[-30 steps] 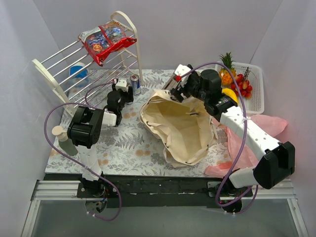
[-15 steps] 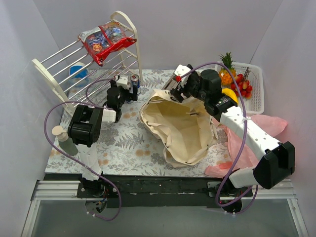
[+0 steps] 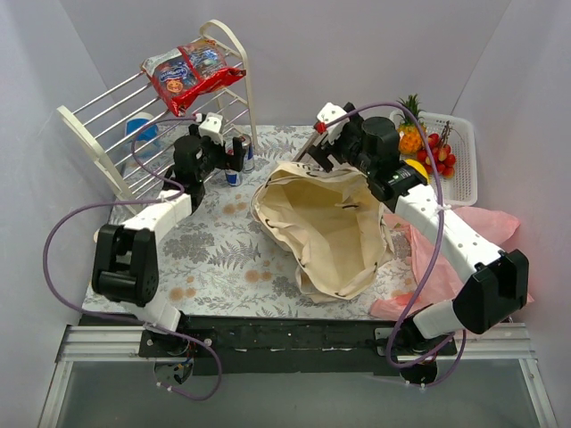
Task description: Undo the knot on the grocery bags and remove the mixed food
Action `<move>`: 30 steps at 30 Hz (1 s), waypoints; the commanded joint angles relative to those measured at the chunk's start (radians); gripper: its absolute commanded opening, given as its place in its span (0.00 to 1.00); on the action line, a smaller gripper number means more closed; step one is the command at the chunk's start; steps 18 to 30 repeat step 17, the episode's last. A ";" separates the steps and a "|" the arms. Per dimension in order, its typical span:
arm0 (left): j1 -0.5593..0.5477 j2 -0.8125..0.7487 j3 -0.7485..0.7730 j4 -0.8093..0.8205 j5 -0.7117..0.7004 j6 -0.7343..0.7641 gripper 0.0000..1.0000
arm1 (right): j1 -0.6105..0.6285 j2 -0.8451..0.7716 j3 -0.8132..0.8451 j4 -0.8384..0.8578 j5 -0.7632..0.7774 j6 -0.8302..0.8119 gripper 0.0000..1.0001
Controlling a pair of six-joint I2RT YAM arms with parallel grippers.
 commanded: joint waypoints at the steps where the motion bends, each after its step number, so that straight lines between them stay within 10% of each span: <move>1: -0.051 -0.187 -0.093 -0.233 0.156 0.037 0.98 | -0.002 -0.073 -0.041 -0.005 0.230 0.097 0.98; 6: -0.139 -0.189 -0.109 -0.264 0.172 0.059 0.98 | 0.001 -0.016 0.020 -0.290 0.615 0.337 0.99; 17: -0.145 -0.166 0.209 -0.410 0.025 0.077 0.98 | 0.001 -0.038 0.005 -0.111 0.599 0.272 0.99; 30: -0.145 -0.166 0.209 -0.410 0.025 0.077 0.98 | 0.001 -0.038 0.005 -0.111 0.599 0.272 0.99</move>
